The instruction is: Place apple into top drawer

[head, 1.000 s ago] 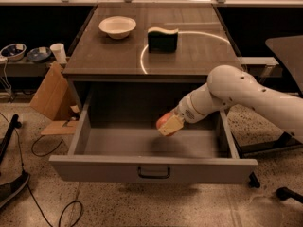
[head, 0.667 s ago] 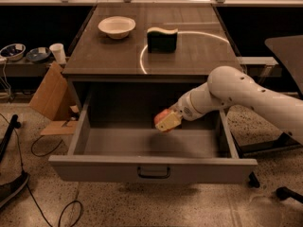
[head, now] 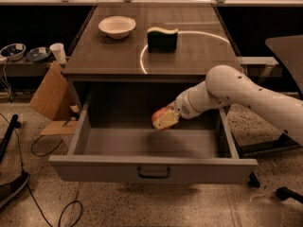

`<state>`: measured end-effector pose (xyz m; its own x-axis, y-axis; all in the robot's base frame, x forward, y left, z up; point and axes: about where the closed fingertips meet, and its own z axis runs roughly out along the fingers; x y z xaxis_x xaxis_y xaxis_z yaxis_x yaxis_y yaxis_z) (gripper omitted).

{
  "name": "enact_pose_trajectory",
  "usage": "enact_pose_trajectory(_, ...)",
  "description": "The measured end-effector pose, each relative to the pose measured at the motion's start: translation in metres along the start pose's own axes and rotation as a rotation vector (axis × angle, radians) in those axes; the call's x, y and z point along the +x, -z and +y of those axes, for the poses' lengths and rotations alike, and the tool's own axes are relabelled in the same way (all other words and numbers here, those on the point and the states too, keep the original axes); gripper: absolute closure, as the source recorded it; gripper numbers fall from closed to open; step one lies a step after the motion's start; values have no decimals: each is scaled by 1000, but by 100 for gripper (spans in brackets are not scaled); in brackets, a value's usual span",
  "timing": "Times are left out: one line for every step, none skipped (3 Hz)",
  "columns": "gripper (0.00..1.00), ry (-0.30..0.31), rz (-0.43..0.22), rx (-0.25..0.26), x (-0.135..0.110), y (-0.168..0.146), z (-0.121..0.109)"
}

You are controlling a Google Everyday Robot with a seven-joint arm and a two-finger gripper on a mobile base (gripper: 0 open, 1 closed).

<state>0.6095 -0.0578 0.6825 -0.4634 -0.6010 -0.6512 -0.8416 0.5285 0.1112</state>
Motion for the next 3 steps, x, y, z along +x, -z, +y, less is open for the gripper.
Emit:
enact_pose_trajectory(29,-2,-3,0,-1,0,0)
enact_pose_trajectory(0,-5,-6,1,-3,0,-1)
enact_pose_trajectory(0,-5,-6,1,-3,0,-1)
